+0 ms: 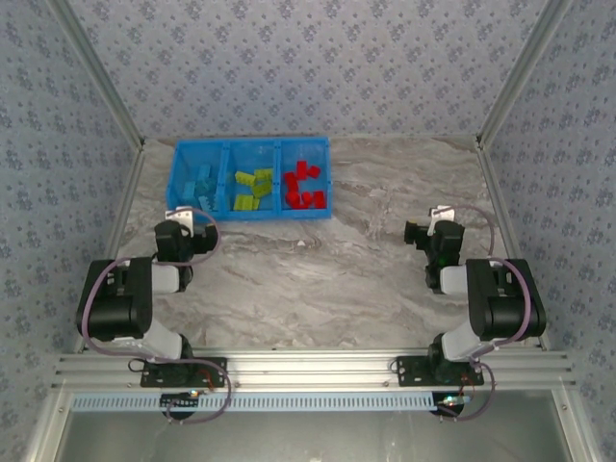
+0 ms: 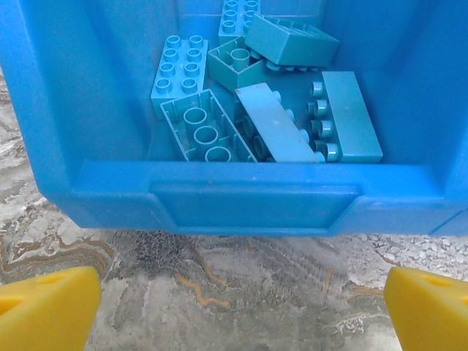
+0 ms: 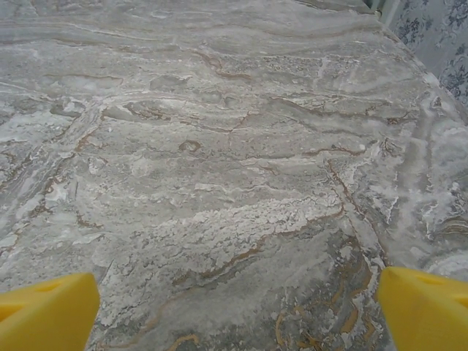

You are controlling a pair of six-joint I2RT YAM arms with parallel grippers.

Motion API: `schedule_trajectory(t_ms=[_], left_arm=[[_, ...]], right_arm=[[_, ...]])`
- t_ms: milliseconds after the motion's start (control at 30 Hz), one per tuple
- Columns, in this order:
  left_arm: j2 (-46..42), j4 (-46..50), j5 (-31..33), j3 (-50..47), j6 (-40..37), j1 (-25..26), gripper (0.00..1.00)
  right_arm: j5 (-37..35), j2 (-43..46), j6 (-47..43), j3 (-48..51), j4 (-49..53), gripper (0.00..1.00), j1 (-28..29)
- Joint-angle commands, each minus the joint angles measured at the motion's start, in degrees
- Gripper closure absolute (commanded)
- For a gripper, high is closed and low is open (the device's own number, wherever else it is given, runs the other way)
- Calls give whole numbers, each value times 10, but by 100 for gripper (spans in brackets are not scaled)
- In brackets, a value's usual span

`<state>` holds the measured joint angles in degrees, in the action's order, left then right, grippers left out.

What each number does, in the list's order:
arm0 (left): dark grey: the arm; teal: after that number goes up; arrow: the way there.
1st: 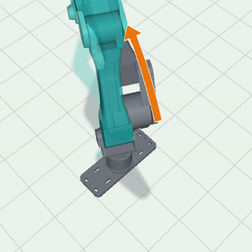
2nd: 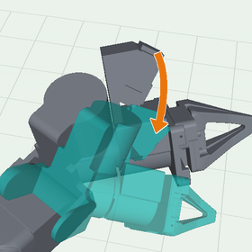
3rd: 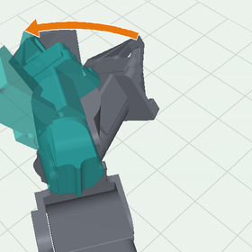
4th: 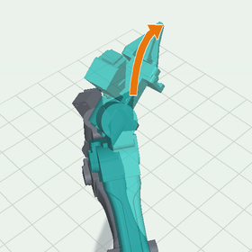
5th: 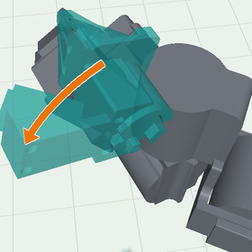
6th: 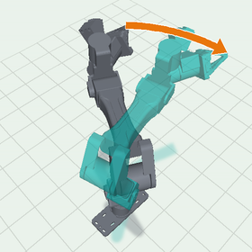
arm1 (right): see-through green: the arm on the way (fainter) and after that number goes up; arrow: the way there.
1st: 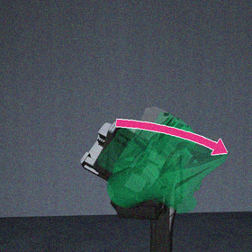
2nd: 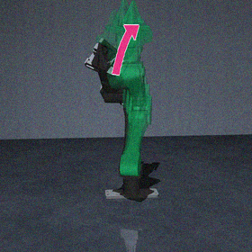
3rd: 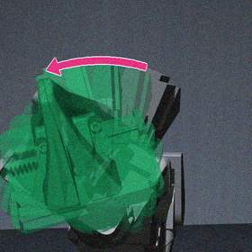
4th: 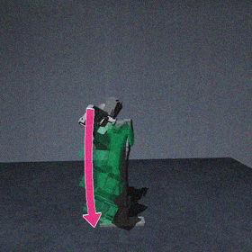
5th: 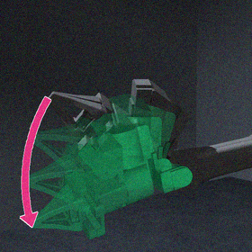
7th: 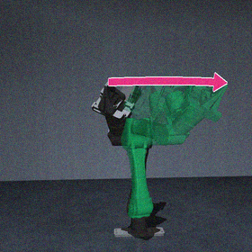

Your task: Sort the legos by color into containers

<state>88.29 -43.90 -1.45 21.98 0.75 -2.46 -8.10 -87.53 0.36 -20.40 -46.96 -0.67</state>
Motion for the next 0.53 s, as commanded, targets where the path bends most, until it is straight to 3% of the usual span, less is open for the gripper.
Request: schedule_trajectory(t_ms=[0,133,233,500], left_arm=[[-5,-25,9,17,8,4,1],[-4,-27,9,17,8,4,1],[-4,-27,9,17,9,5,1],[-4,-27,10,17,8,5,1]], right_arm=[[10,3,-6,-8,-18,0,-1],[17,3,-8,-9,-17,0,-2],[68,3,-18,-17,0,0,-11],[69,3,-18,-15,-4,0,-11]])
